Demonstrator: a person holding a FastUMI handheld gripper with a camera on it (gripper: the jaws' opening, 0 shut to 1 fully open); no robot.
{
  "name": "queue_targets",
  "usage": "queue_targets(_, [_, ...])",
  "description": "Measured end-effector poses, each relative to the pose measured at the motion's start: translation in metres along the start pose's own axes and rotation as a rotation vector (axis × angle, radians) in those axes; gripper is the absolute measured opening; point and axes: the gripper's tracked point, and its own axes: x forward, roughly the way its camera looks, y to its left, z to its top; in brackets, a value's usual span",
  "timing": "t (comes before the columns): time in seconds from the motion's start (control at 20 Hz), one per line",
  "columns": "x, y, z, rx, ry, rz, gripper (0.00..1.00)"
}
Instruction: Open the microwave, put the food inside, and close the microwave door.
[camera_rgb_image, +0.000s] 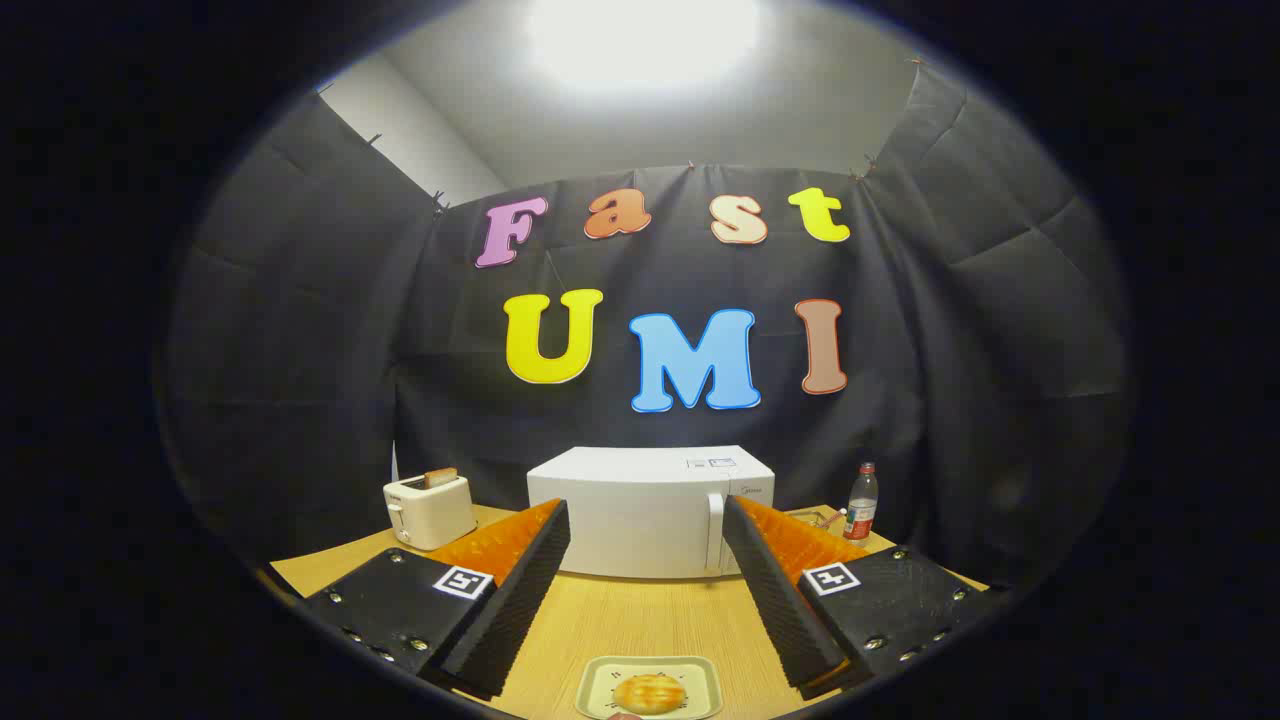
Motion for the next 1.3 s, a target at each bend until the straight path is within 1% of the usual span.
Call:
queue_targets(0.35, [0.0, -0.004, -0.004, 0.007, 0.001, -0.023, 0.97])
queue_targets(0.9, [0.008, 0.015, -0.01, -0.009, 0.006, -0.019, 0.97])
queue_targets(1.15, [0.035, 0.006, -0.011, -0.031, -0.009, -0.043, 0.97])
queue_targets(1.3, [0.063, -0.003, -0.018, -0.011, -0.008, -0.044, 0.97])
